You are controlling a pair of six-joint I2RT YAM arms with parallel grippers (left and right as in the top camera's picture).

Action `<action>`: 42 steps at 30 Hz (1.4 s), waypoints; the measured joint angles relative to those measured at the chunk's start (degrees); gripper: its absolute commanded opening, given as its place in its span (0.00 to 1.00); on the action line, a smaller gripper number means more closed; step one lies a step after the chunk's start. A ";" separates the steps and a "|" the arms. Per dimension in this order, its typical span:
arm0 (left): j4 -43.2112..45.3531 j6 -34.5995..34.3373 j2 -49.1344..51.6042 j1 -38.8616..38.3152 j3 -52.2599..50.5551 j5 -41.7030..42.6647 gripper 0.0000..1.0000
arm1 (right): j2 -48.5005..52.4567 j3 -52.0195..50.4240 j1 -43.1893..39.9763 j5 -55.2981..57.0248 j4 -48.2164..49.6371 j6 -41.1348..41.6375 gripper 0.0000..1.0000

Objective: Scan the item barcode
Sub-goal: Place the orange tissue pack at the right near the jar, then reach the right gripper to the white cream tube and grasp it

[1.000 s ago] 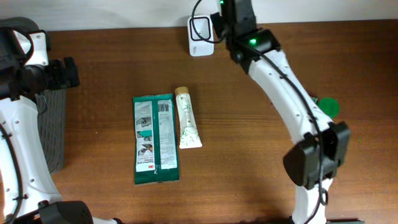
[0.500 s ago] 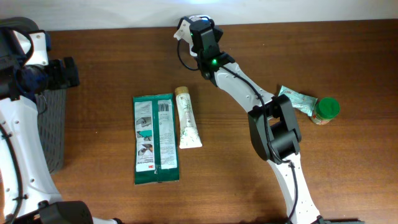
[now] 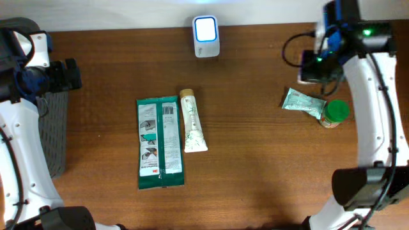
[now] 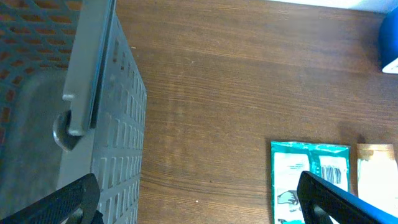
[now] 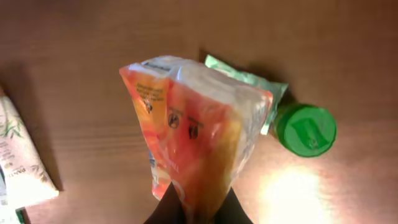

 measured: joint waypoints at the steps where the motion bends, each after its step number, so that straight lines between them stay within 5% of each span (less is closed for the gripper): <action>1: 0.02 0.00 0.00 0.00 0.00 0.02 0.99 | 0.92 -1.79 -2.25 -1.01 1.05 1.16 0.04; 9: 0.00 0.00 0.00 0.00 0.00 0.00 0.99 | 18.23 -7.28 -13.00 -4.31 18.62 3.72 0.09; 11: 0.02 0.00 0.00 0.00 0.00 0.02 0.99 | 21.84 -7.30 -13.00 -4.46 19.23 3.91 0.41; 13: 0.02 0.00 0.00 0.00 0.00 0.02 0.99 | 22.16 -7.32 -13.00 -4.50 18.49 4.35 0.56; 16: 0.00 0.00 0.00 0.00 0.00 0.02 0.99 | 22.47 -4.46 -13.00 -4.87 11.21 3.52 0.57; 20: 0.02 0.00 0.00 0.00 0.00 0.02 0.99 | 20.46 13.68 -7.98 -12.20 -4.39 -4.35 0.52; 24: 0.00 0.00 0.00 0.00 0.00 0.02 0.99 | 19.65 15.26 8.70 -14.80 -5.81 -5.81 0.04; 27: 0.00 0.00 0.00 0.00 0.00 0.00 0.99 | 21.31 12.76 22.93 -14.51 -4.98 -5.77 0.04; 32: 0.04 0.00 0.00 0.00 0.00 0.00 0.99 | 23.19 -4.68 33.27 -8.04 16.87 4.35 0.04; 42: 0.00 0.00 0.00 0.00 0.00 0.02 0.99 | 23.28 -6.54 36.20 -10.38 26.71 8.17 0.04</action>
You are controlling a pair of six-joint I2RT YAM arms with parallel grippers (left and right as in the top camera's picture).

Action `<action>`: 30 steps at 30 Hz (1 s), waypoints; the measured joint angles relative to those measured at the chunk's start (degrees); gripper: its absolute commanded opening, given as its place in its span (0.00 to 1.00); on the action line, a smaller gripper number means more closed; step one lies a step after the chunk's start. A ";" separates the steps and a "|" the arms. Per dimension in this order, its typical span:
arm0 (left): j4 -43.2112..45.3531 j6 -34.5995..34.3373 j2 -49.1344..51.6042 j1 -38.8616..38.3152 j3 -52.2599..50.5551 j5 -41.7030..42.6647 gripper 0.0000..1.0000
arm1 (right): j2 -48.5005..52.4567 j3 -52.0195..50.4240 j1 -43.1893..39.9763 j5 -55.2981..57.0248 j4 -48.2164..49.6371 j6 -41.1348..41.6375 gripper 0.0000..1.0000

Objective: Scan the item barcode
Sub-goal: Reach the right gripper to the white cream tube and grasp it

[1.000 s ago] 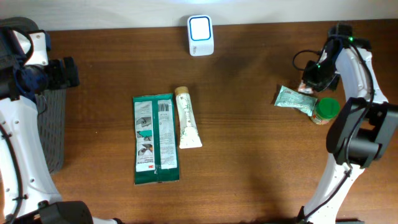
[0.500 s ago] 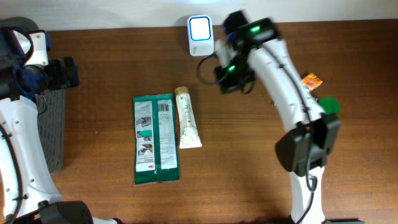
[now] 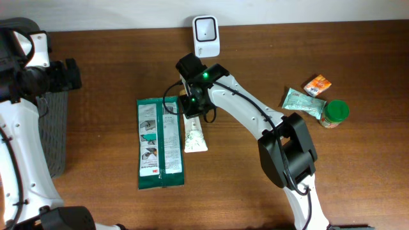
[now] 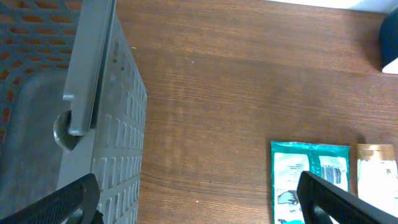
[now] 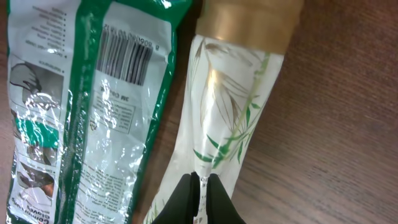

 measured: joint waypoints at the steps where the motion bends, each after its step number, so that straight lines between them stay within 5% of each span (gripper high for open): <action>1: 0.00 0.00 0.00 0.00 0.00 -0.02 0.99 | 0.15 0.00 0.00 0.00 0.61 0.09 0.04; 11: 0.02 0.00 0.00 0.00 0.00 -0.02 0.99 | 2.71 -2.75 0.17 -0.92 5.22 1.79 0.04; 13: 0.02 0.00 0.00 0.00 0.00 -0.02 0.99 | 2.78 -2.75 0.17 -0.92 5.27 2.62 0.22; 20: 0.02 0.00 0.00 0.00 0.00 0.00 0.99 | 5.18 13.44 2.45 -4.28 -16.61 -3.26 0.26; 25: 0.00 0.00 0.00 0.00 0.00 -0.02 0.99 | 5.49 4.33 9.31 -6.82 -11.80 -1.68 0.26; 30: 0.00 0.00 0.00 0.00 0.00 -0.02 0.99 | 5.75 3.56 3.80 -0.79 -15.17 -1.66 0.26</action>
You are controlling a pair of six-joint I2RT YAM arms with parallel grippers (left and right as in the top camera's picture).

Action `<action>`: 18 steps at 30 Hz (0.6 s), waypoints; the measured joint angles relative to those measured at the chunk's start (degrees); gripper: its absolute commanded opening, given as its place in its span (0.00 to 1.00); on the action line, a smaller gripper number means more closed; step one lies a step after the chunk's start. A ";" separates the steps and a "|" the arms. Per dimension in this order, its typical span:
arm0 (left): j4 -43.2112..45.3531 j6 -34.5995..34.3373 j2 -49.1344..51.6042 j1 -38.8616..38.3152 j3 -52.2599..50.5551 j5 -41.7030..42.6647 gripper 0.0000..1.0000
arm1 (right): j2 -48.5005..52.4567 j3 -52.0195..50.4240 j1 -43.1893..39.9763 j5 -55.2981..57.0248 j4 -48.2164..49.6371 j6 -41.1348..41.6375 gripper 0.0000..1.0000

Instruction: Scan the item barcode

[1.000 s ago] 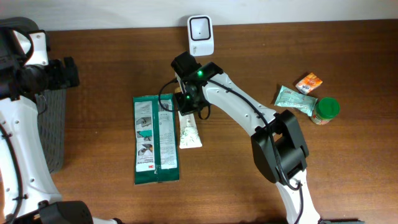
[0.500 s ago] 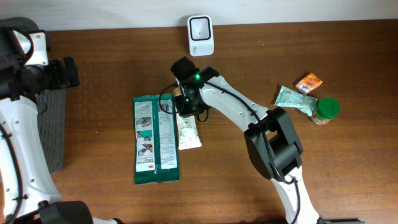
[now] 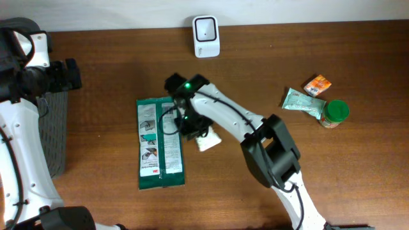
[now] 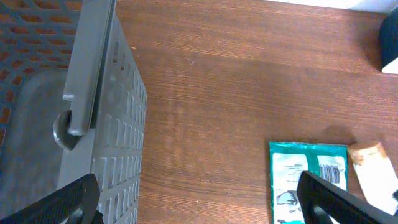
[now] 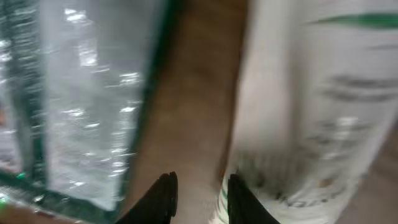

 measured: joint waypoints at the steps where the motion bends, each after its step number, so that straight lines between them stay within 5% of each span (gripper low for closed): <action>1: 0.00 0.00 0.00 0.00 0.00 0.00 0.99 | 0.00 -0.04 -2.29 2.16 -0.37 -0.48 0.26; 4: 0.00 0.00 0.00 0.00 0.00 0.00 0.99 | 0.00 -0.04 -5.97 3.54 -0.68 -4.90 0.34; 7: 0.00 0.00 0.00 0.00 0.00 0.00 0.99 | -0.15 0.96 -6.51 5.07 -0.76 -17.18 0.57; 9: 0.00 0.00 0.00 0.00 0.00 0.00 0.99 | -0.59 1.79 -5.66 9.70 2.45 -28.83 0.59; 13: 0.00 0.00 0.00 0.00 0.00 0.00 0.99 | -0.68 1.33 -5.42 14.62 7.78 -33.90 0.59; 15: 0.02 0.00 0.00 0.00 0.00 0.00 0.99 | -0.70 0.90 -5.46 16.09 8.00 -33.88 0.58; 16: 0.02 0.00 0.00 0.00 0.00 0.00 0.99 | -0.72 2.93 -6.29 16.50 5.16 -27.43 0.51; 18: 0.02 0.00 0.00 0.00 0.00 0.00 0.99 | -1.97 8.66 -11.15 14.56 1.03 -16.79 0.54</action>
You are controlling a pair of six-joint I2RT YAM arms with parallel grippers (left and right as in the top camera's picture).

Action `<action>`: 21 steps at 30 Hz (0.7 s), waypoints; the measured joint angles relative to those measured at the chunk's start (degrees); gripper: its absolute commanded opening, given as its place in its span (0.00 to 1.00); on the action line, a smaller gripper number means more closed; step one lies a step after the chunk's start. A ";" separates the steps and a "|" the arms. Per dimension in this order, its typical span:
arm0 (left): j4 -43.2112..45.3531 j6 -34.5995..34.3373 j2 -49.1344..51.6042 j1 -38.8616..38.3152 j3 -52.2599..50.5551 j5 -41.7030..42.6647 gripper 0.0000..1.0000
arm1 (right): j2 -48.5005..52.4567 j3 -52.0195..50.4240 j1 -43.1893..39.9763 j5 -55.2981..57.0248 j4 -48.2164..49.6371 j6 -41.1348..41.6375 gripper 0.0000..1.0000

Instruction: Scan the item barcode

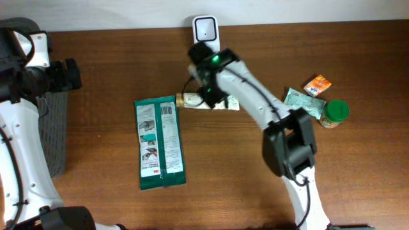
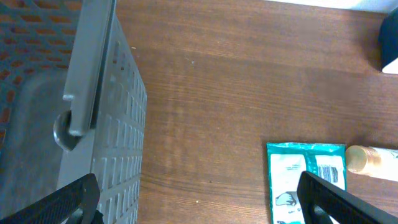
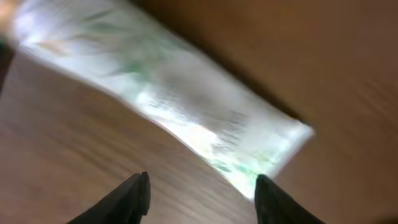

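A white tube with a tan cap point(image 1: 208, 101) lies crosswise on the table, a short way in front of the white scanner point(image 1: 205, 29). My right gripper point(image 1: 211, 91) hovers over the tube. In the right wrist view the tube point(image 3: 168, 93) shows blurred beyond the open gripper point(image 3: 204, 199), with nothing between the fingers. A green pack point(image 1: 160, 142) with its barcode facing up lies left of the tube. My left gripper point(image 2: 199, 205) stands open at the far left, and its view catches the pack point(image 2: 305, 180) and the tube's cap point(image 2: 367, 160).
A grey mesh basket point(image 2: 62, 93) stands at the table's left edge under the left arm. At the right lie a pale green pouch point(image 1: 303, 102), a small orange packet point(image 1: 317, 84) and a green-lidded jar point(image 1: 333, 114).
The tube was tilted beside the pack's right edge; now it lies crosswise farther back, nearer the scanner. My right gripper moved back with it and its jaws stand wider. The pack shifted slightly left.
My right gripper first held an orange packet above the items at the right. Then the packet lay there and the gripper was shut above the tube by the pack. Then its jaws were slightly apart at the shifted tube. Now the tube lies crosswise near the scanner.
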 measured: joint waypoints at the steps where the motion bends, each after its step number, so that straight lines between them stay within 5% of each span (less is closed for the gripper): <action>1: 0.00 0.00 0.00 0.00 0.00 0.00 0.99 | -0.81 1.18 -3.96 -5.77 -0.09 0.57 0.58; 3: -0.02 0.00 0.00 0.00 0.00 0.00 0.99 | -1.05 1.27 -10.27 -12.09 3.19 -8.72 0.64; 6: 0.00 0.00 0.00 0.00 0.00 0.00 0.99 | -1.01 1.16 -4.50 -14.84 8.04 -28.72 0.64; 13: -0.02 0.00 0.00 0.00 0.00 0.00 0.99 | 3.34 -5.31 -1.20 -12.07 10.36 -39.23 0.63; 16: -0.02 0.00 0.00 0.00 0.00 0.00 0.99 | 3.34 -8.98 -2.60 -11.50 13.92 -39.47 0.45; 19: -0.02 0.00 0.00 0.00 0.00 0.00 0.99 | 2.78 -10.32 -2.89 -14.75 10.51 -34.38 0.08; 21: 0.00 0.00 0.00 0.00 0.00 0.00 0.99 | 2.19 -9.92 -2.80 -16.50 7.19 -26.60 0.04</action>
